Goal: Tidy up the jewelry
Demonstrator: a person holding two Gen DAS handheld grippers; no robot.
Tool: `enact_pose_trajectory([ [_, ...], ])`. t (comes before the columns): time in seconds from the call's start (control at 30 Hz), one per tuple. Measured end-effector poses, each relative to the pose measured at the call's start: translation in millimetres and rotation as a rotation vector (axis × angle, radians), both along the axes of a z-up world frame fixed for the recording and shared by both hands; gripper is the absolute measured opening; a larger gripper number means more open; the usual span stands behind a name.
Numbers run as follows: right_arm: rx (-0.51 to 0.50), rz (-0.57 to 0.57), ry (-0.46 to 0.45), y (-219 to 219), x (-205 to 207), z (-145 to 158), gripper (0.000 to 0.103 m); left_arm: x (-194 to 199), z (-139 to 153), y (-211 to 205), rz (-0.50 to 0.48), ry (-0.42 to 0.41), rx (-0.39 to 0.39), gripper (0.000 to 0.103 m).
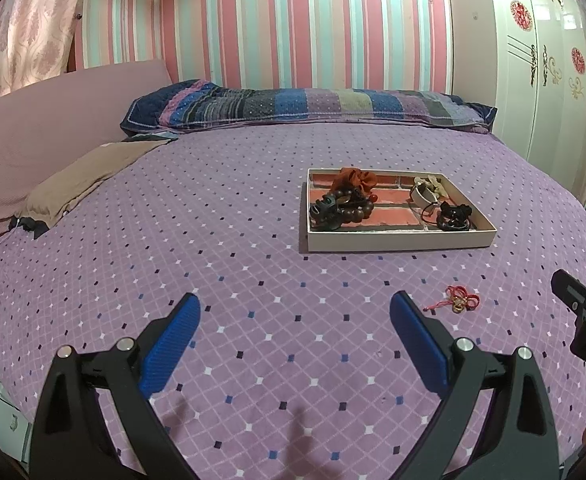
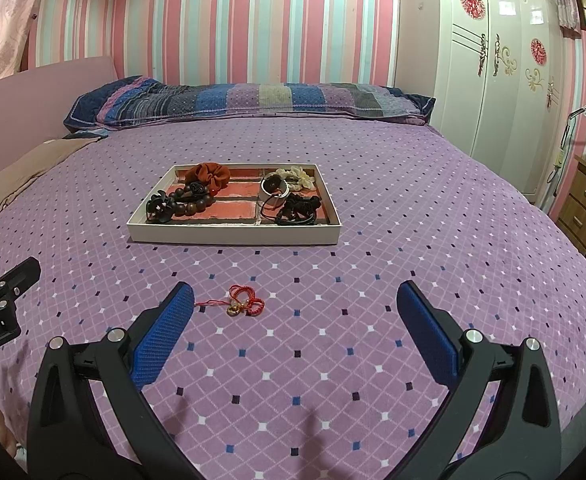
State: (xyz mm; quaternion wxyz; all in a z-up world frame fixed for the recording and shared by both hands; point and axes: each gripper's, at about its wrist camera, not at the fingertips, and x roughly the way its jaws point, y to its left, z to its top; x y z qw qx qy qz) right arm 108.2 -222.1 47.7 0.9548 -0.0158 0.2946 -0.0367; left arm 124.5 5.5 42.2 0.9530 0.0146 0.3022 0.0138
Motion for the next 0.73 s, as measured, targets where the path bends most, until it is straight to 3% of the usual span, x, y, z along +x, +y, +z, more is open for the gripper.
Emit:
enact_pose_trajectory([
  [0.73, 0.001, 0.001, 0.004, 1.5, 4.4, 0.4, 0.099, 1.1, -1.7, -3.1, 0.001, -0.006, 0.017, 0.094],
])
